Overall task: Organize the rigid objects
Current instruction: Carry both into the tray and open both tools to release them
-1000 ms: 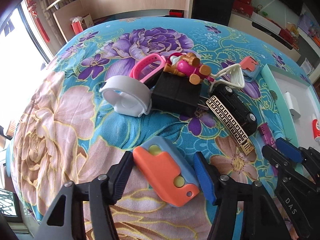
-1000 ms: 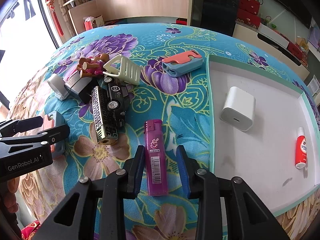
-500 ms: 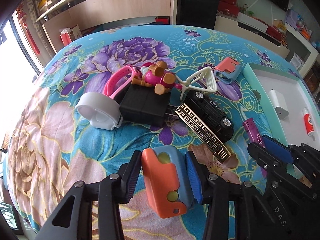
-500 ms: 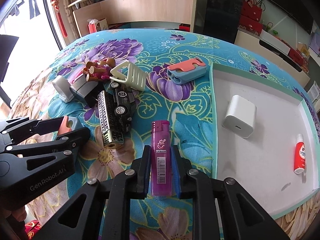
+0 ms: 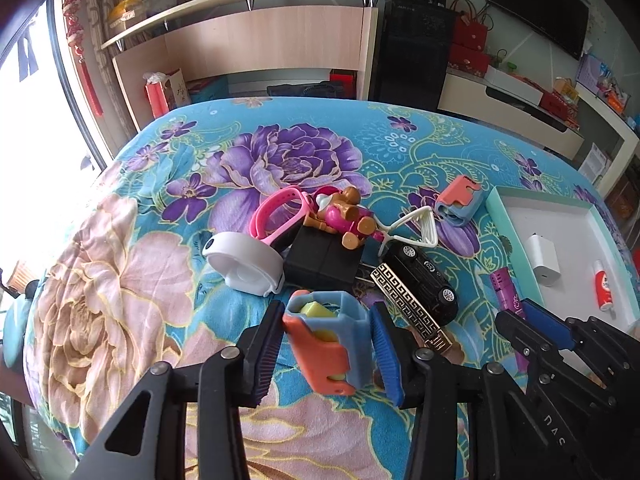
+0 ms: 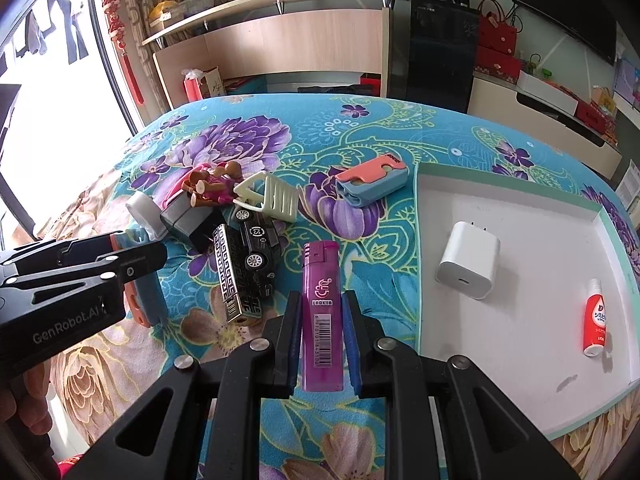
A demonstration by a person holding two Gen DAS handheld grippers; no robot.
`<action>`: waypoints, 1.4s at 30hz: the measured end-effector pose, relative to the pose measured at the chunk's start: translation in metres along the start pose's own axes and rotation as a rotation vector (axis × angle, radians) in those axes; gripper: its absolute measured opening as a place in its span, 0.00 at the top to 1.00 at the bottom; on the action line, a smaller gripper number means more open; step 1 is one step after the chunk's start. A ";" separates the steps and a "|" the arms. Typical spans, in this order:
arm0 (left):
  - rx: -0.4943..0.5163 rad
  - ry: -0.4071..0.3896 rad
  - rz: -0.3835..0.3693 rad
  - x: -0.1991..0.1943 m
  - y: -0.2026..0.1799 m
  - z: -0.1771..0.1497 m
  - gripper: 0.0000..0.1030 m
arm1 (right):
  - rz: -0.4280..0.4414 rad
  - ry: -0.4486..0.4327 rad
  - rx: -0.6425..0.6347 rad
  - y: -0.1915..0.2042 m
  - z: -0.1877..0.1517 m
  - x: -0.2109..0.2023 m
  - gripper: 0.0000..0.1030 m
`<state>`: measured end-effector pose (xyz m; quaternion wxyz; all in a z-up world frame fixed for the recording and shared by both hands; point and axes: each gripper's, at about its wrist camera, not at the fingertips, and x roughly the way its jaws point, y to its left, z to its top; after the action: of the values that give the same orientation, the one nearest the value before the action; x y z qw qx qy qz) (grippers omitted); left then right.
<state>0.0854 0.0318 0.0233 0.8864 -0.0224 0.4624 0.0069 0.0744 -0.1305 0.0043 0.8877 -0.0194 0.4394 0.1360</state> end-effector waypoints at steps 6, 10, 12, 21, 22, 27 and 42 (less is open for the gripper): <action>0.001 -0.025 -0.006 -0.008 -0.001 0.003 0.56 | 0.004 -0.009 0.005 -0.001 0.000 -0.002 0.81; 0.004 -0.041 -0.009 -0.014 -0.002 0.004 0.56 | 0.005 -0.016 0.009 -0.002 0.000 -0.004 0.81; 0.003 -0.051 -0.012 -0.017 -0.003 0.005 0.56 | 0.008 -0.021 0.010 -0.003 0.001 -0.005 0.81; 0.036 -0.105 -0.045 -0.037 -0.019 0.012 0.56 | -0.005 -0.104 0.060 -0.018 0.007 -0.027 0.81; 0.046 -0.108 -0.048 -0.038 -0.023 0.013 0.56 | -0.011 -0.114 0.068 -0.021 0.008 -0.029 0.81; 0.096 -0.102 -0.070 -0.038 -0.046 0.016 0.56 | -0.065 -0.122 0.126 -0.049 0.008 -0.034 0.81; 0.343 -0.069 -0.165 -0.040 -0.155 0.018 0.56 | -0.225 -0.112 0.345 -0.141 -0.010 -0.053 0.80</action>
<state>0.0825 -0.1216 0.0716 0.8901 0.0916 0.4226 -0.1438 0.0722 -0.2795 0.0279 0.9106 0.0914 0.4011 -0.0403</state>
